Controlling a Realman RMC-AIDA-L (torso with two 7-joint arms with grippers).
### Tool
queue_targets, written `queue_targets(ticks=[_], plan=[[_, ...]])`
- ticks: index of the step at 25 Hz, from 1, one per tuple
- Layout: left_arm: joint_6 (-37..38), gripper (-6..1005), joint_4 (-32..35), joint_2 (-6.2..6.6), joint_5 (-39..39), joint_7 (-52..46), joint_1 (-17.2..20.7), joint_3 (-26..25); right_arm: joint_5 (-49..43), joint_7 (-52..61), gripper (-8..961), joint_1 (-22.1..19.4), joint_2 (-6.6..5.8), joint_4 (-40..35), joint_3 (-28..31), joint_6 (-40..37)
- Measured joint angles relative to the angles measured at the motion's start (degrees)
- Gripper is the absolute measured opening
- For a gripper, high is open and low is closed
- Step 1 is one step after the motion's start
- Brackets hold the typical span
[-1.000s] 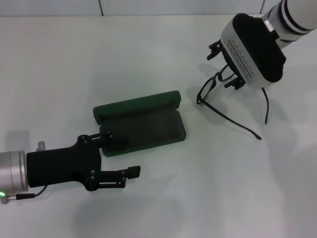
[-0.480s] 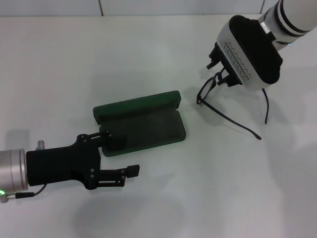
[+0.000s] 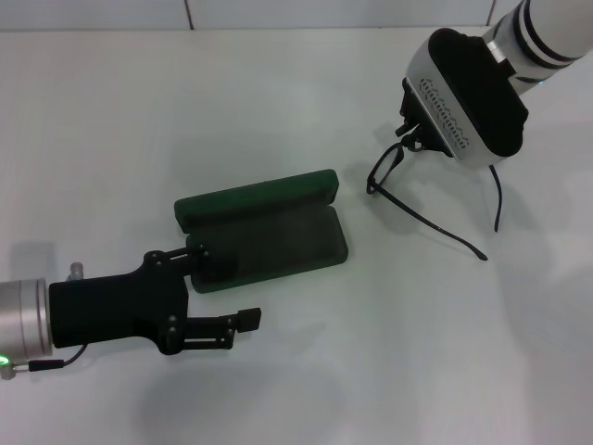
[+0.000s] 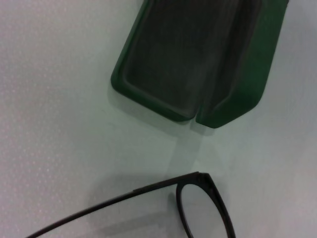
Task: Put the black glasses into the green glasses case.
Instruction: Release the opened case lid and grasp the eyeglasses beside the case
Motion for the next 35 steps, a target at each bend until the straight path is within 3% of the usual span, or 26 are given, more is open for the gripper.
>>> queue_targets(ticks=[5, 14, 18, 30, 35], plan=[[0.01, 867, 0.00, 0.00, -0.01, 0.00, -0.07, -0.01, -0.03, 0.15, 73, 0.10, 0.00, 0.08, 0.10, -0.32], [0.01, 866, 0.00, 0.09, -0.05, 0.00, -0.09, -0.20, 0.60, 0.49, 69, 1.50, -0.84, -1.87, 7.71, -8.59], [0.01, 865, 0.00, -0.05, -0.05, 0.00, -0.09, -0.27, -0.90, 0.48, 82, 3.44, -1.54, 0.18, 7.95, -9.53], [-2.59, 863, -1.49, -0.21, -0.32, 0.95, -1.28, -0.03, -4.32, -3.46, 282, 5.55, -0.87, 5.62, 7.79, -6.79], [-3.53, 863, -2.82, -0.25, -0.39, 1.98, -2.00, 0.00, -4.33, -6.15, 524, 5.30, -0.37, 7.95, 7.78, -3.28]])
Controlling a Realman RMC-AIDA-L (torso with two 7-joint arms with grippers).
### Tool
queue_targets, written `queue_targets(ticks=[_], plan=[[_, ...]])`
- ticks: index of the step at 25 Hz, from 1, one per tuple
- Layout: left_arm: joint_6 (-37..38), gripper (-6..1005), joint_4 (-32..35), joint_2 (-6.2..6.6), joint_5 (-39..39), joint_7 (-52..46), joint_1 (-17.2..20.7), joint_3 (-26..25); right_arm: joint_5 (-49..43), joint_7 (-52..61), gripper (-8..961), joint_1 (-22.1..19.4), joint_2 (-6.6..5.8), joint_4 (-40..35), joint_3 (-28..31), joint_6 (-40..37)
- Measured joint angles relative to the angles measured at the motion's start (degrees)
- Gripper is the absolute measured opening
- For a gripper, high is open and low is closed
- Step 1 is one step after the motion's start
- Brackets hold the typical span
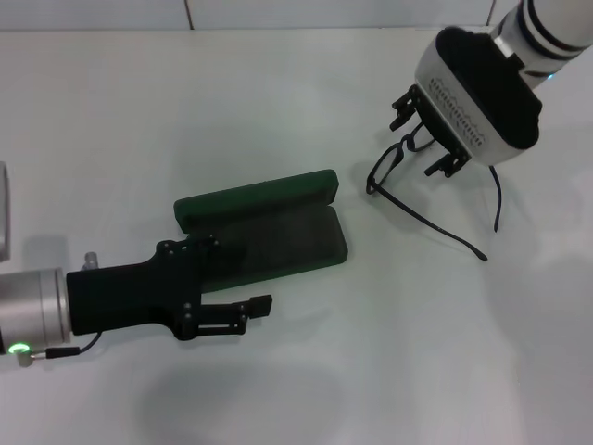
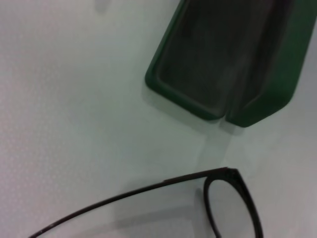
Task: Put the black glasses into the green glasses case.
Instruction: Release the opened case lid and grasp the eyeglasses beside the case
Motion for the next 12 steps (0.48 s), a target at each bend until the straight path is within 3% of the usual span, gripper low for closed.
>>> queue_targets(ticks=[5, 12], plan=[[-0.14, 863, -0.14, -0.01, 0.02, 0.02, -0.22, 0.00, 0.51, -0.56, 747, 0.00, 0.24, 0.74, 0.02, 1.08], [-0.15, 863, -0.17, -0.01, 0.28, 0.04, -0.47, 0.12, 1.22, -0.90, 747, -0.06, 0.43, 2.11, 0.05, 3.56]])
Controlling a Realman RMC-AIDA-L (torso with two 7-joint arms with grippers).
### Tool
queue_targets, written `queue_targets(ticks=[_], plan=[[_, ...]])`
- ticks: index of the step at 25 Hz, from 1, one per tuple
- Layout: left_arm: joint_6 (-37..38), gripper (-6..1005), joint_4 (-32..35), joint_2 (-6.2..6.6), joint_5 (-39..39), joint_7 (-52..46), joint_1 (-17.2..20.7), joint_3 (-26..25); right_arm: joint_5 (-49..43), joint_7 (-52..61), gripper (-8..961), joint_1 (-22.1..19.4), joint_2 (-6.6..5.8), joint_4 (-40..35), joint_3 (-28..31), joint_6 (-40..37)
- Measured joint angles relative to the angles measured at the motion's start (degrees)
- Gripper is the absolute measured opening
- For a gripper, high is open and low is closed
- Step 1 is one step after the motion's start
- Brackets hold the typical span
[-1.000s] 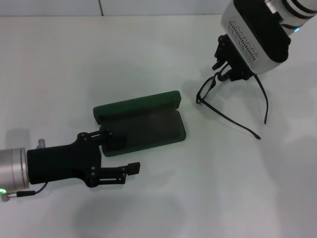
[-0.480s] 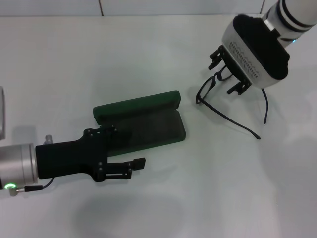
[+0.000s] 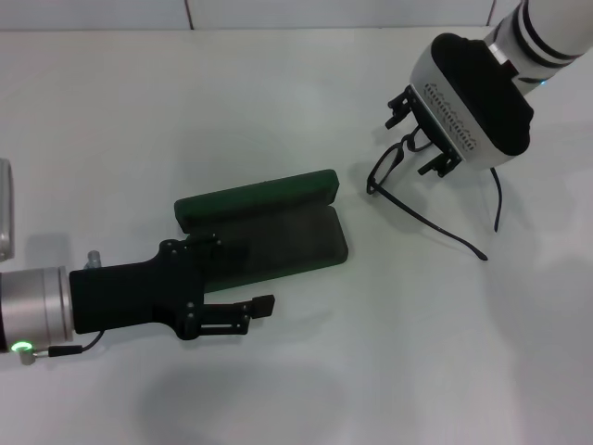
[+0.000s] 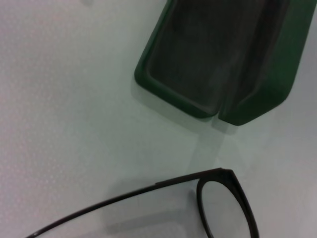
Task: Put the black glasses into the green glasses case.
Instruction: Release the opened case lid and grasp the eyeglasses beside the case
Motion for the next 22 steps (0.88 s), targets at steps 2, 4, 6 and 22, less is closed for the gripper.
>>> queue_targets(ticks=[2, 4, 6, 22], plan=[[0.00, 863, 0.00, 0.00, 0.02, 0.00, -0.04, 0.04, 0.59, -0.62, 745, 0.04, 0.00, 0.74, 0.00, 0.95], [0.00, 863, -0.01, 0.00, 0.03, 0.01, -0.09, 0.05, 1.39, -1.45, 744, 0.21, 0.00, 1.46, 0.00, 2.14], [0.00, 863, -0.16, 0.00, 0.04, 0.01, -0.25, 0.05, 1.90, -1.71, 742, 0.29, 0.00, 1.66, -0.01, 2.40], [0.00, 863, -0.71, 0.00, 0.18, -0.03, -0.71, 0.05, 3.95, -2.62, 665, 0.35, -0.07, 3.17, -1.73, 4.17]])
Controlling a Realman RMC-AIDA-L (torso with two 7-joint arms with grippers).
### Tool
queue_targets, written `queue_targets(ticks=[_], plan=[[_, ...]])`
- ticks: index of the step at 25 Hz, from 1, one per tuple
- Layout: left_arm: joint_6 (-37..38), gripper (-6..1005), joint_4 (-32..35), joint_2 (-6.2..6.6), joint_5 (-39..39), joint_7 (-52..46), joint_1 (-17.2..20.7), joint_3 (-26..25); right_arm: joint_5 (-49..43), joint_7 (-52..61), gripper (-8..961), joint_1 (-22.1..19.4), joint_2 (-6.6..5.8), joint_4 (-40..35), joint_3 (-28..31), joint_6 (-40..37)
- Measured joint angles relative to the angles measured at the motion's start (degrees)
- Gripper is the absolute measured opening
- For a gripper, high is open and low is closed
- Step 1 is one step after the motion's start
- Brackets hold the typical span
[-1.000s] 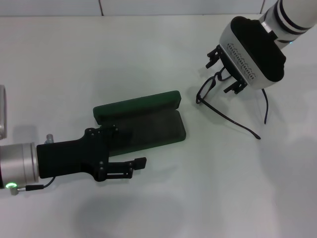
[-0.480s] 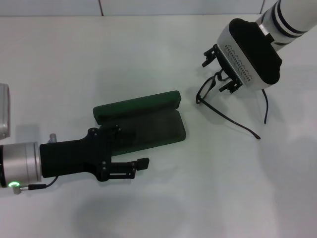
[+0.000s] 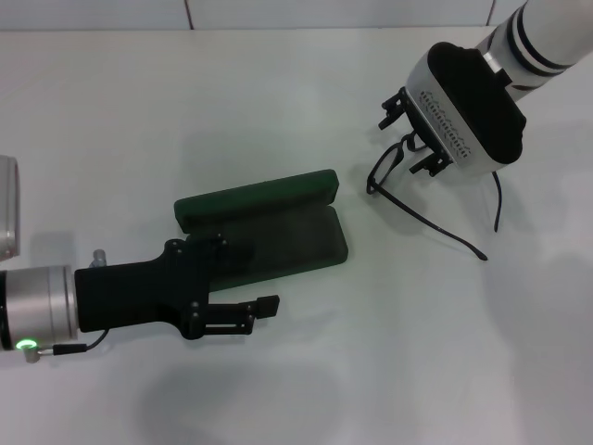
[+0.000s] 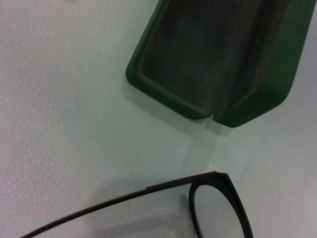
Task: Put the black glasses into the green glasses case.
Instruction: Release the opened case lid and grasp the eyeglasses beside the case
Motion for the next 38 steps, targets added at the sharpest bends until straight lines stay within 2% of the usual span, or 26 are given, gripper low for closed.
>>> queue_targets(ticks=[6, 15, 20, 25, 31, 38], plan=[[0.00, 863, 0.00, 0.00, 0.00, -0.25, 0.00, 0.00, 0.14, -0.02, 634, -0.24, 0.00, -0.17, -0.11, 0.05], [-0.40, 864, 0.00, 0.00, -0.01, -0.23, -0.10, 0.00, 1.46, -0.09, 418, -0.33, 0.01, -0.70, -1.24, 0.06], [-0.60, 864, -0.14, 0.00, -0.04, -0.26, -0.29, 0.00, 1.47, -0.09, 212, -0.13, 0.01, -0.43, -1.23, 0.21], [-0.62, 864, -0.17, 0.00, -0.04, -0.31, -0.33, 0.00, 1.33, 0.25, 129, -0.01, 0.00, -0.38, -1.24, 0.08], [-0.62, 864, -0.17, 0.00, -0.04, -0.40, -0.34, 0.00, 1.15, 1.93, 111, -0.01, -0.33, -1.24, -0.94, -1.45], [-0.47, 864, -0.18, 0.05, 0.03, -0.54, -0.17, -0.01, 0.90, 7.91, 58, 0.07, -1.57, -5.98, -0.82, -6.02]])
